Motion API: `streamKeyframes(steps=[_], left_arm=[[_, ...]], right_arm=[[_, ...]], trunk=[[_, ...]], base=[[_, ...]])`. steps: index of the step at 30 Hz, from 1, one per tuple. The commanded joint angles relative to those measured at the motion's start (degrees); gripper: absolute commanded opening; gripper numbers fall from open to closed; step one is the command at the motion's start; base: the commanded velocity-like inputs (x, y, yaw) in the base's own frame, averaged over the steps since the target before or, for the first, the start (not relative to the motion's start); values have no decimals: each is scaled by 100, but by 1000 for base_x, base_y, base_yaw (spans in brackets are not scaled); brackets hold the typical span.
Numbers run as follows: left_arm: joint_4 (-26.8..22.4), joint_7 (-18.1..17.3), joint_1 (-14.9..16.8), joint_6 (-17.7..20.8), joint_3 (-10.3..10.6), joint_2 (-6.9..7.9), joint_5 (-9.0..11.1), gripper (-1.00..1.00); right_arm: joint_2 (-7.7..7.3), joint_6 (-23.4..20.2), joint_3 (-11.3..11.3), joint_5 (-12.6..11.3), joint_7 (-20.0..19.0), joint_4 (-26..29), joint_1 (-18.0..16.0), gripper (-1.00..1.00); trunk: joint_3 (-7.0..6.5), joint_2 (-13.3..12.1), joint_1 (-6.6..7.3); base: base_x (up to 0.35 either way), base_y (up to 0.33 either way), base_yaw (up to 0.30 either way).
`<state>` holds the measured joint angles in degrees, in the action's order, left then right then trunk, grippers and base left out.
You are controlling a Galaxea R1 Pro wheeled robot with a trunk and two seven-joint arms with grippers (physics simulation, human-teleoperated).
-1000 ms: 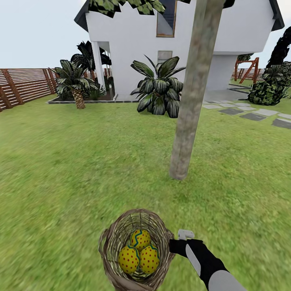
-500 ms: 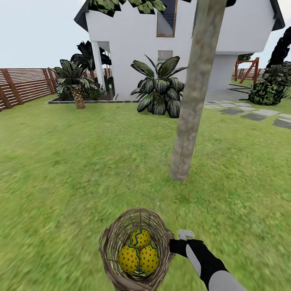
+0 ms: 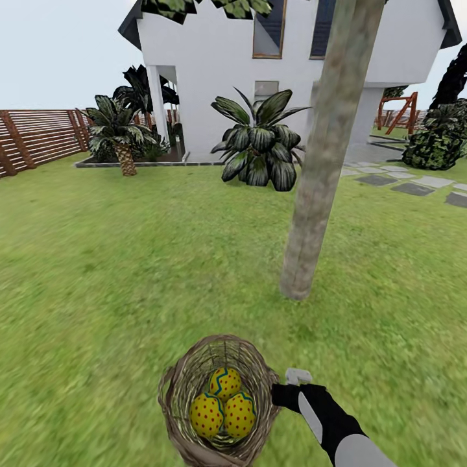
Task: Take the three Easter eggs out of the wicker basket on the lawn in the garden, then place them on the lawn next to a single tree (choose any tree) so that all three eggs are next to the same tree and none are left in the basket.
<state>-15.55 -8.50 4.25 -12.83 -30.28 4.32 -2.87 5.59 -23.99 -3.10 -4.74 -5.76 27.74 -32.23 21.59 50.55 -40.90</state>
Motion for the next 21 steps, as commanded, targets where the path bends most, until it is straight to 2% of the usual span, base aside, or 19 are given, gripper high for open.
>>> streamKeyframes(steps=[1,13,21], left_arm=[[8,-39,6,-18,-49,-1,-30,100],[8,-34,6,3,-49,-1,-30,100],[8,-37,6,8,-49,-1,-30,100]], right_arm=[[6,-36,-33,-84,-6,12,-3,-100],[10,-36,-33,-83,-11,12,-3,-100],[10,-36,-33,-95,-13,12,-3,-100]], trunk=[[6,4,-4],[6,4,-4],[6,4,-4]], base=[[304,197,0],[298,200,0],[322,76,0]])
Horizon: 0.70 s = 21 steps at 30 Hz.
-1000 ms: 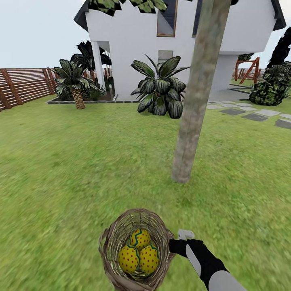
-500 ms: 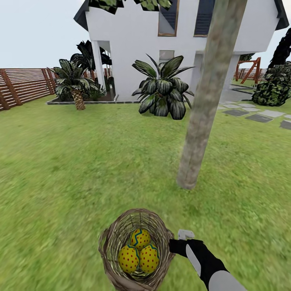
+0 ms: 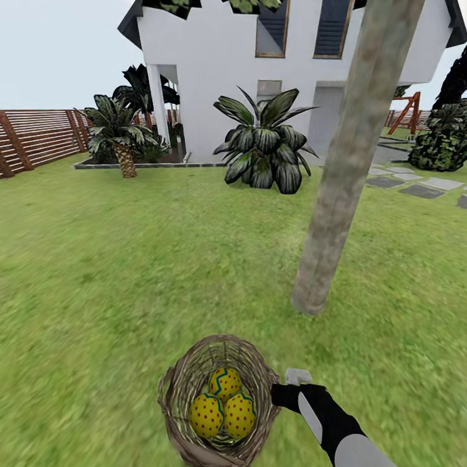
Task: Take the three Easter eggs out of the wicker basket on the lawn in the garden, then place them on the lawn next to a single tree (choose any tree) so that all three eggs are next to the same tree and none are left in the basket.
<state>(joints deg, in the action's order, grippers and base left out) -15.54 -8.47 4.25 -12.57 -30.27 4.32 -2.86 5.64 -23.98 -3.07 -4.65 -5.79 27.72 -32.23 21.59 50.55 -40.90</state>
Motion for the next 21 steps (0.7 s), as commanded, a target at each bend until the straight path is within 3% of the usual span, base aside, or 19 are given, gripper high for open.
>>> streamKeyframes(steps=[1,7,8,10,11,13,14,16,18,20,21], left_arm=[[9,-39,6,-18,-49,-1,-31,100],[8,-42,6,132,-49,-1,-31,100],[6,-44,6,264,-49,2,-26,100],[-131,-61,26,975,-40,78,21,100],[-444,-78,32,1484,-42,254,40,100],[-1525,-140,42,2760,-60,564,63,100],[-2355,-156,42,3505,-79,707,115,100],[-4085,-168,30,5013,-100,968,415,100],[-5180,-182,19,5947,-107,1117,561,100],[-5614,-334,-12,6213,-108,1126,594,100],[-5615,-367,-23,6112,-106,1120,600,100]], right_arm=[[4,-37,-36,-103,-10,14,-3,-100],[3,-37,-36,-103,-10,14,-3,-100],[3,-37,-36,-101,-10,14,-3,-100],[0,-37,-40,-93,-10,14,-3,-100],[-1,-37,-42,-91,-10,14,-3,-100],[-1,-37,-47,-93,-10,14,-3,-100],[-1,-38,-50,-94,-10,14,-3,-100],[-1,-43,-53,-90,-10,14,-3,-100],[-4,-45,-57,-97,-15,15,-3,-100],[-6,-46,-61,-96,-43,18,-3,-100],[-4,-46,-60,-100,-47,18,-3,-100]], trunk=[[6,4,-4],[6,4,-4],[6,4,-4],[6,4,-4],[6,4,-4],[6,4,-4],[6,4,-4],[6,4,-4],[6,4,-4],[6,4,-4],[6,4,-4]], base=[[318,157,0],[217,143,0],[45,29,0],[19,12,0],[8,5,0],[3,2,0],[1,1,0],[0,0,0],[0,0,0],[0,0,0],[0,0,0]])
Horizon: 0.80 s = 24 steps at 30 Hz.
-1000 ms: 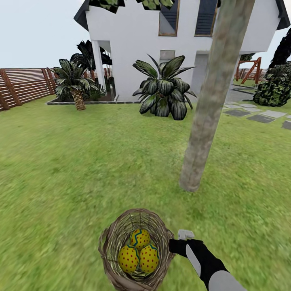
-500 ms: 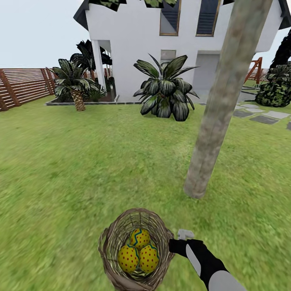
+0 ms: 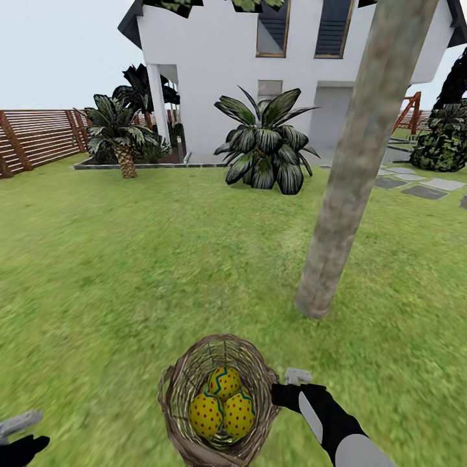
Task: Take the three Easter eggs out of the wicker basket on the lawn in the garden, then place them on the lawn next to a single tree (choose any tree) so that all three eggs are next to the same tree and none are left in the basket.
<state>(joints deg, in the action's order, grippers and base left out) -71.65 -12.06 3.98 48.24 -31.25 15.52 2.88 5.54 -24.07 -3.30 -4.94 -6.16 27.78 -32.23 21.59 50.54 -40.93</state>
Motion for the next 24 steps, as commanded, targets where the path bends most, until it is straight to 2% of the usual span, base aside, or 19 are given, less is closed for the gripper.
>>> streamKeyframes(steps=[1,3,5,8,16,24], left_arm=[[13,-23,-10,-151,-3,-20,27,100],[124,-27,-19,-415,2,-132,-7,100],[209,-34,-21,-609,4,-173,-6,100],[243,-26,-21,-702,6,-292,-19,100],[273,1,-27,-713,4,-359,11,100],[283,11,-25,-719,4,-378,2,100]], right_arm=[[7,-36,-34,-74,-13,14,-3,-100],[8,-34,-25,-76,-16,15,-2,-100],[8,-33,-23,-77,-23,15,-1,-100],[6,-48,-20,-77,-80,16,-1,-100],[8,-67,-13,-60,-336,16,3,-100],[8,-28,-13,-60,-342,17,6,-100]], trunk=[[25,46,-23],[61,126,-67],[96,206,-110],[150,326,-176],[294,647,-352],[420,928,-506]], base=[[0,0,0],[0,0,0],[0,0,0],[0,0,0],[0,0,0],[0,0,0]])
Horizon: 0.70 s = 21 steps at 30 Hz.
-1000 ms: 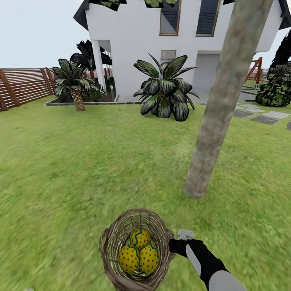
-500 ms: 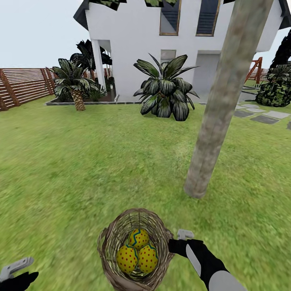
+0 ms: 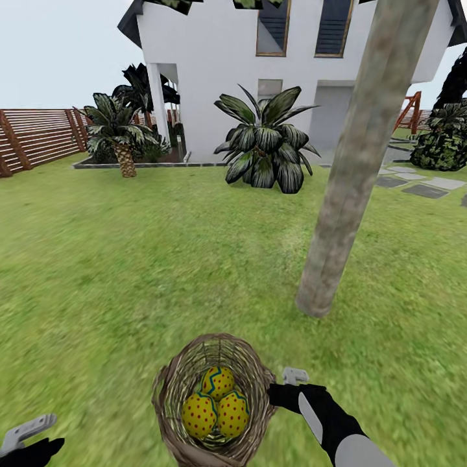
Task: Take the three Easter eggs out of the wicker basket on the lawn in the garden, then place them on the lawn next to a single tree (choose any tree) so that all three eggs are next to the same tree and none are left in the basket.
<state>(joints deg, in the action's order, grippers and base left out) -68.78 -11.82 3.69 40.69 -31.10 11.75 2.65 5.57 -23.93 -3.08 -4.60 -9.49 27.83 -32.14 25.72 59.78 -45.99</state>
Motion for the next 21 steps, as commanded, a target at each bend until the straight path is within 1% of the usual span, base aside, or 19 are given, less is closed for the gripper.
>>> streamKeyframes(steps=[1,3,9,14,18,21], left_arm=[[-4,-13,4,36,-10,-4,25,100],[-4,-13,6,36,-10,-10,25,100],[-4,-13,3,36,-10,-15,9,100],[186,-13,9,36,-10,-8,54,100],[213,-13,9,30,-10,-7,54,100],[221,-13,9,32,-10,-6,53,100]], right_arm=[[5,-42,-35,-94,-11,12,-3,-100],[5,-42,-35,-94,-11,9,-3,-100],[5,-42,-35,-94,-12,8,-3,-100],[5,-42,-35,-94,-11,12,-3,-100],[5,-42,-35,-94,-10,12,-3,-100],[5,-42,-35,-94,-10,12,-3,-100]], trunk=[[6,4,0],[6,4,0],[114,245,-132],[114,245,-132],[185,406,-220],[185,406,-220]], base=[[0,0,0],[0,0,0],[0,0,0],[0,0,0],[0,0,0],[0,0,0]])
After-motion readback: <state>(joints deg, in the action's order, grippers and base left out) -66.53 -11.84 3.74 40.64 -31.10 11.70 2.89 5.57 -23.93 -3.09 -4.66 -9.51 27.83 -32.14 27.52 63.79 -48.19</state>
